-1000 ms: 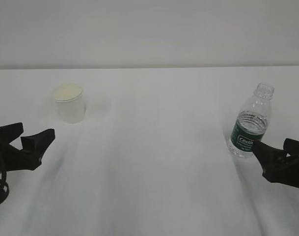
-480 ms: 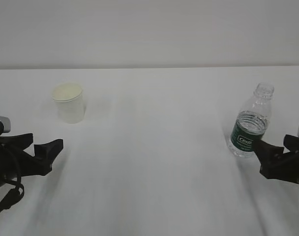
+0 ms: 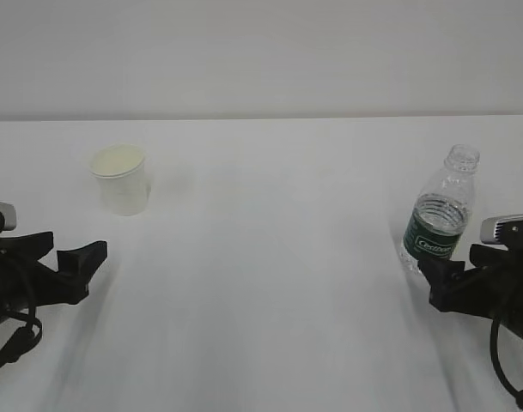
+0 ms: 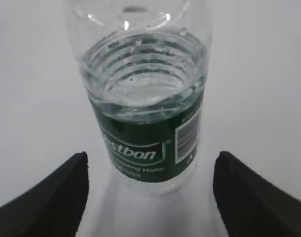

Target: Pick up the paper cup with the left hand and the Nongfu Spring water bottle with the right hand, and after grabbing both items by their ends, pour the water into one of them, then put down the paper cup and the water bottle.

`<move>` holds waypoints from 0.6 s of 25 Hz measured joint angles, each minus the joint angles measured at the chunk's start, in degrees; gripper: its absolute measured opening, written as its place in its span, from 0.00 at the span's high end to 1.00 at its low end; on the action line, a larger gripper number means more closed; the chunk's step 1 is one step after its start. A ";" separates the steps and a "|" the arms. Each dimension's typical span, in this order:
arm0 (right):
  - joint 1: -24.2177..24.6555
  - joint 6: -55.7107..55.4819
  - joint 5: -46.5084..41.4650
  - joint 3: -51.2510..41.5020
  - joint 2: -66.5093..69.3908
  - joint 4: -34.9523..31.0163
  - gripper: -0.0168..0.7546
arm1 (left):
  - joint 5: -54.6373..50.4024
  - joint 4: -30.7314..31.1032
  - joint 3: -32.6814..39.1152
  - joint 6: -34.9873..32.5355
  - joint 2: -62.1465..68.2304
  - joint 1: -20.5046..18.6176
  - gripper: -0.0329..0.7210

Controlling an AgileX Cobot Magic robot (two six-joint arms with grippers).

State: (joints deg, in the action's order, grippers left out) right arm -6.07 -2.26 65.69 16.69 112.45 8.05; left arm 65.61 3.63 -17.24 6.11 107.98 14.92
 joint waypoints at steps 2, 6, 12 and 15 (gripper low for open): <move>0.00 0.00 0.03 0.74 0.80 0.15 0.22 | 0.00 -0.43 0.00 -0.14 0.00 0.00 0.15; 0.00 0.00 0.03 2.09 2.21 0.15 0.22 | 0.00 -0.67 0.00 -0.27 0.00 0.00 0.15; 0.00 0.14 0.13 3.90 3.28 0.15 0.22 | 0.00 -0.80 0.00 -0.41 0.00 0.00 0.15; 0.00 0.39 0.13 5.02 3.28 0.15 0.22 | 0.00 -0.80 0.00 -0.41 0.00 0.00 0.15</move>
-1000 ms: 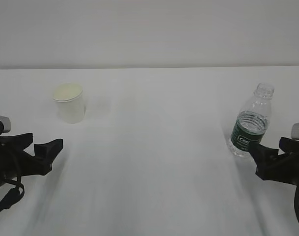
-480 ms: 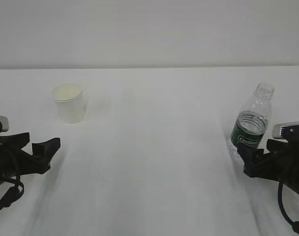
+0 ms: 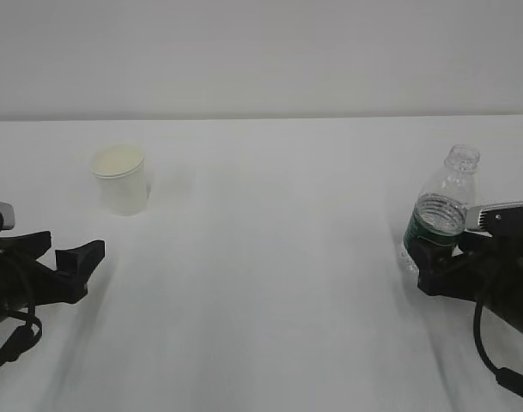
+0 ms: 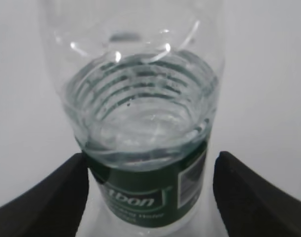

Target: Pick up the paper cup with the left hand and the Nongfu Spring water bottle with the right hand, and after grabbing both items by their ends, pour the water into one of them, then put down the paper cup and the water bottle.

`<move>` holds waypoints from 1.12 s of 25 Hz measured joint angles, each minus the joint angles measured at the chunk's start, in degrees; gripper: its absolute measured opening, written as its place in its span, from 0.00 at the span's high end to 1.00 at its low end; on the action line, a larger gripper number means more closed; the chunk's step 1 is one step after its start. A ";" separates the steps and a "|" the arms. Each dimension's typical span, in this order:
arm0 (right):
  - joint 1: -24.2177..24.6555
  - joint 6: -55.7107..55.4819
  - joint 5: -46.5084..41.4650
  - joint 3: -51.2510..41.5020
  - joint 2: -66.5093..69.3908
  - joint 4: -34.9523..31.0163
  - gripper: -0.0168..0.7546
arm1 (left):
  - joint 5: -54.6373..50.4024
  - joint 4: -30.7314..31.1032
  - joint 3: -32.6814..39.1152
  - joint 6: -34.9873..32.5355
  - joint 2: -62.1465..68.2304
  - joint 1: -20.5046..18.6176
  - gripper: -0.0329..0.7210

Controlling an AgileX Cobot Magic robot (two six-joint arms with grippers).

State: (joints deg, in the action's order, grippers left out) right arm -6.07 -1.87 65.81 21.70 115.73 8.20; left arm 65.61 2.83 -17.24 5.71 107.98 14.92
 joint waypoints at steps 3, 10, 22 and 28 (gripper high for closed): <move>0.00 0.03 0.00 0.80 0.00 0.00 0.22 | 0.00 0.00 0.00 0.00 0.00 0.00 0.16; 0.00 0.12 0.00 1.61 0.00 0.00 0.22 | 0.00 0.00 0.00 -0.13 0.00 0.00 0.16; 0.00 0.12 -0.22 6.08 3.42 0.17 0.22 | 0.00 -0.40 -2.19 -1.11 0.00 0.00 0.17; 0.00 0.12 -0.12 6.08 4.12 0.17 0.22 | 0.00 -0.40 -4.43 -1.20 0.00 0.00 0.17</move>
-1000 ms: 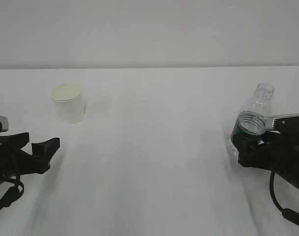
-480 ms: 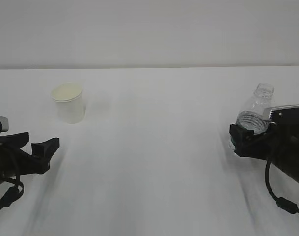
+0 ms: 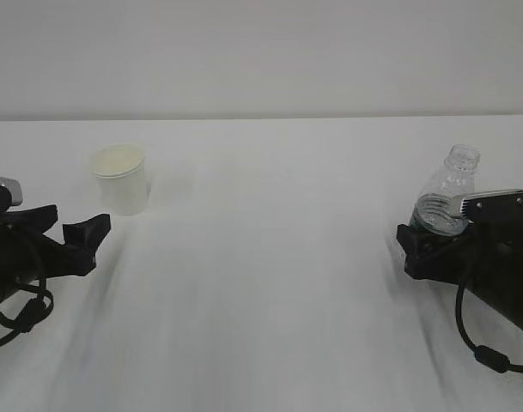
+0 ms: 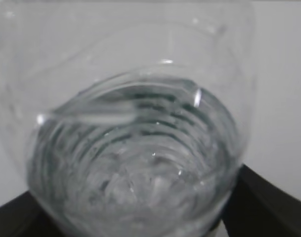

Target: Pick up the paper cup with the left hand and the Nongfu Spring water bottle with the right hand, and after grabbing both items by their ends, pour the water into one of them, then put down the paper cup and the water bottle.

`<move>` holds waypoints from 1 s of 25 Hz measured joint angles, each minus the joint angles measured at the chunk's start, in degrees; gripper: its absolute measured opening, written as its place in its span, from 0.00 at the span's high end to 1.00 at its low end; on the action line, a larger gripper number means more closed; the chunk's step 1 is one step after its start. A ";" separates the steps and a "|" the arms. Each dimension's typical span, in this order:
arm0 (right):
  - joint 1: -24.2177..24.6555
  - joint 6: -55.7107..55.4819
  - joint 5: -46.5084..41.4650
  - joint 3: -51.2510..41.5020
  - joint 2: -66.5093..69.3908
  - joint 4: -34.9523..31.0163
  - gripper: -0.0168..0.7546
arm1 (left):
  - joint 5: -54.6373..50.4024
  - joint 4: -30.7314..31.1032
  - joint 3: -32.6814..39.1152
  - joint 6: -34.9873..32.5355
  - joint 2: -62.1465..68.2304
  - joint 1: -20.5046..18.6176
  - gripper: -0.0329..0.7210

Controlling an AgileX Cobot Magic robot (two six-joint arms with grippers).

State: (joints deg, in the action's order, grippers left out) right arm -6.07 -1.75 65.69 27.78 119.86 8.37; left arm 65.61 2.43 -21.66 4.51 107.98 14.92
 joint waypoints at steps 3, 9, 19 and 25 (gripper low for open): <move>0.00 0.00 0.00 0.08 0.00 -0.40 0.22 | 0.00 0.00 -0.70 -0.04 0.03 0.00 0.17; 0.00 0.28 0.00 0.51 0.00 -0.75 0.22 | 0.00 -0.04 -0.87 -0.04 0.13 0.00 0.17; 0.00 0.45 0.00 0.51 0.00 0.11 0.34 | 0.00 -0.04 -0.87 -0.04 0.13 0.00 0.18; 0.00 0.55 0.00 0.51 0.00 1.69 0.35 | 0.00 -0.41 -1.74 -0.04 2.14 0.00 0.18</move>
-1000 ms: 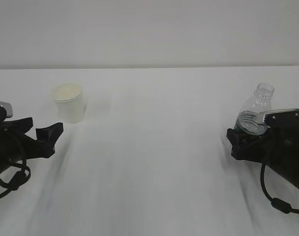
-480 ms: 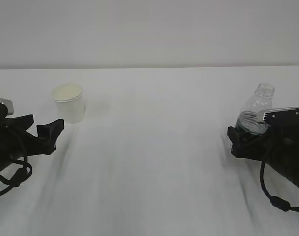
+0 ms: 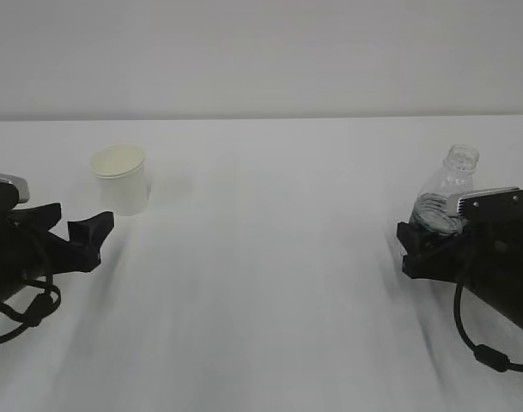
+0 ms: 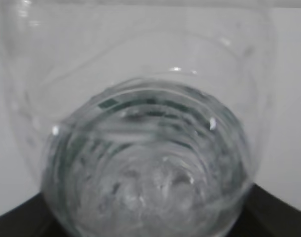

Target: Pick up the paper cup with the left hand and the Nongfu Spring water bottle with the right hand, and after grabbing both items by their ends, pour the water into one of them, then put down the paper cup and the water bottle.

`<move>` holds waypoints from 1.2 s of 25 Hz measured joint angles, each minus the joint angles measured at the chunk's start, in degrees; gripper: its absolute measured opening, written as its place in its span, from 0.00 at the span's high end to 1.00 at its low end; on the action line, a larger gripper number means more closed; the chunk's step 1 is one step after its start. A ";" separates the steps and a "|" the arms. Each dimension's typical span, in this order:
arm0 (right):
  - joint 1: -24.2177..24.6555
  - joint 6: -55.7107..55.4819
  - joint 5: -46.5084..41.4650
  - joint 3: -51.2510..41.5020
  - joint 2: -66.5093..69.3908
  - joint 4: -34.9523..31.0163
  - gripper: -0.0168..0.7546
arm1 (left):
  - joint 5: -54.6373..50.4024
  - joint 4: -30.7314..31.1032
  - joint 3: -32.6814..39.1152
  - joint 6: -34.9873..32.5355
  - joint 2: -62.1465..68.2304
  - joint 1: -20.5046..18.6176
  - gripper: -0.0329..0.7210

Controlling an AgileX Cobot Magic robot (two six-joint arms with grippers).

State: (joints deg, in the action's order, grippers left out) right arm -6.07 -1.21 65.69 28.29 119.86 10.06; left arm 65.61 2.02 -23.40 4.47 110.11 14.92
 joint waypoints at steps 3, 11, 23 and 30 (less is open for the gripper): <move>0.00 0.04 0.00 0.00 0.00 1.15 0.35 | 0.00 0.00 -0.59 0.00 2.82 0.00 0.18; 0.00 -0.58 0.11 -0.37 -0.11 2.59 0.35 | 0.00 0.00 -1.87 -0.09 6.34 0.00 0.18; 0.00 -0.83 -1.44 -1.27 -3.40 3.26 0.35 | 0.00 0.00 -9.42 -0.09 10.99 0.00 0.17; 0.00 -0.83 -1.44 -1.36 -4.72 3.26 0.35 | 0.00 -0.04 -13.31 -0.09 14.62 0.00 0.17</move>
State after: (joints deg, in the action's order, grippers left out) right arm -6.07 -2.04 64.25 26.93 115.14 13.32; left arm 65.61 1.98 -36.71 4.38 124.73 14.92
